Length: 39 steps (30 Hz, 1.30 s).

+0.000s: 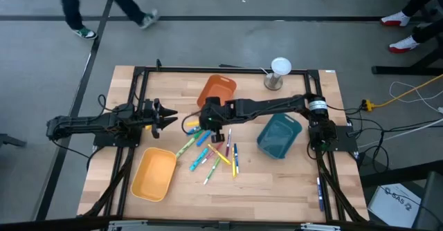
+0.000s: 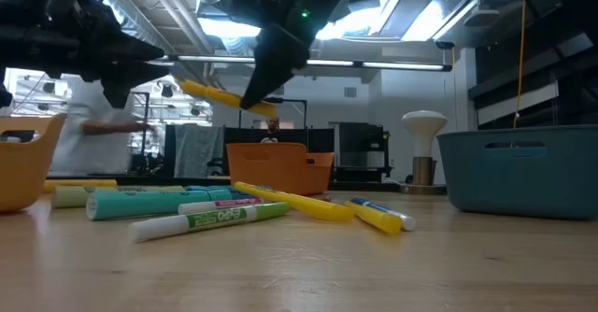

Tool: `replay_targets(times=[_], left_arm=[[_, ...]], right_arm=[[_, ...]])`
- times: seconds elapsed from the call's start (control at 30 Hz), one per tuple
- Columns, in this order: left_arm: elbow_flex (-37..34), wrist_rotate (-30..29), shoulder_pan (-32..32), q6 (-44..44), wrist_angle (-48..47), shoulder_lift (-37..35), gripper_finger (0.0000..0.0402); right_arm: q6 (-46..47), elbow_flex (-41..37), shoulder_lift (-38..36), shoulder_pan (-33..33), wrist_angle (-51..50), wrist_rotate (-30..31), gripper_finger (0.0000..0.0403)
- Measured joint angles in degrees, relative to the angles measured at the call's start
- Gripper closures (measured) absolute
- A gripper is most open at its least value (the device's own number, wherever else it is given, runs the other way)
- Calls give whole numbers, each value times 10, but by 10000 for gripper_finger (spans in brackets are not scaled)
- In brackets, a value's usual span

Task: Pick & Place Markers
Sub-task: Put the right yellow highlighter pen into the orange bin

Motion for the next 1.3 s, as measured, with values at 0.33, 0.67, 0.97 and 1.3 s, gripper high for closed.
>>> replay_targets(times=[0.33,0.67,0.97,1.3], left_arm=[[70,22,0,-94,4,123,258],[160,143,2,-243,14,291,258],[192,158,10,-240,12,356,258],[192,231,28,-322,2,386,258]], right_arm=[[-262,0,0,31,-19,142,332],[-412,0,0,33,68,164,332],[-447,0,0,58,88,144,331],[-496,0,0,70,144,147,329]])
